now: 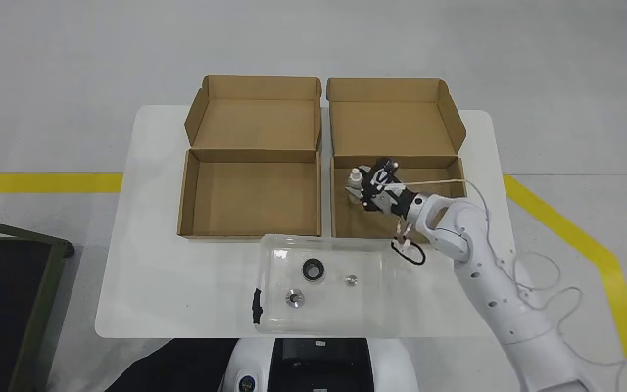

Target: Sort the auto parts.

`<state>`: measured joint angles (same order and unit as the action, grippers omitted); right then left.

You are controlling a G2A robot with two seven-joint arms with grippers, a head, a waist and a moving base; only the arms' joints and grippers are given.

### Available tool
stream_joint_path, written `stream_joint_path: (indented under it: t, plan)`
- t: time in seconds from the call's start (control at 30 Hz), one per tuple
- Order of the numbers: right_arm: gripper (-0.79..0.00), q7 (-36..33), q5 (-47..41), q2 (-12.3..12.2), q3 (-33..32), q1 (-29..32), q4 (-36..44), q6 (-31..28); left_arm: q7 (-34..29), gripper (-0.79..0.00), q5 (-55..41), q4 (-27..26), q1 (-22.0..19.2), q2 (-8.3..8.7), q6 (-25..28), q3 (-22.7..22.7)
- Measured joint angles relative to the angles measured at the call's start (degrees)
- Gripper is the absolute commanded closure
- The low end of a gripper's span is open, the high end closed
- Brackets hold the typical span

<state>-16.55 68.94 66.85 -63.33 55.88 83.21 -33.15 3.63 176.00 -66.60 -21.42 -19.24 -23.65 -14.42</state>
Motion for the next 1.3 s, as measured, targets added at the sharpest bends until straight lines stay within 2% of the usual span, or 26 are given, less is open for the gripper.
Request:
stream_joint_path:
  t: [0.27,0.37,0.47,0.67,1.0,1.3]
  plan:
    - [-0.471,-0.2,-0.3,-0.2,-0.6,0.3,0.2,-0.6,0.0,-0.785,0.0,0.0,0.0,0.0,0.0,0.0]
    - [-0.668,-0.4,-0.5,-0.3,-1.1,0.9,1.1,-0.8,0.0,-0.785,0.0,0.0,0.0,0.0,0.0,0.0]
    - [-0.779,-0.3,-0.5,-0.5,-2.0,1.6,2.7,-1.2,0.0,-0.785,0.0,0.0,0.0,0.0,0.0,0.0]
    - [-0.785,0.4,0.8,-1.4,-5.2,3.9,9.6,-1.9,0.0,-0.785,0.0,0.0,0.0,0.0,0.0,0.0]
    - [-0.785,-0.7,2.5,-2.9,-10.5,10.2,25.6,-5.3,0.0,-0.785,0.0,0.0,0.0,0.0,0.0,0.0]
    - [-0.785,-0.9,3.4,-3.7,-11.6,17.4,35.2,-8.5,0.0,-0.785,0.0,0.0,0.0,0.0,0.0,0.0]
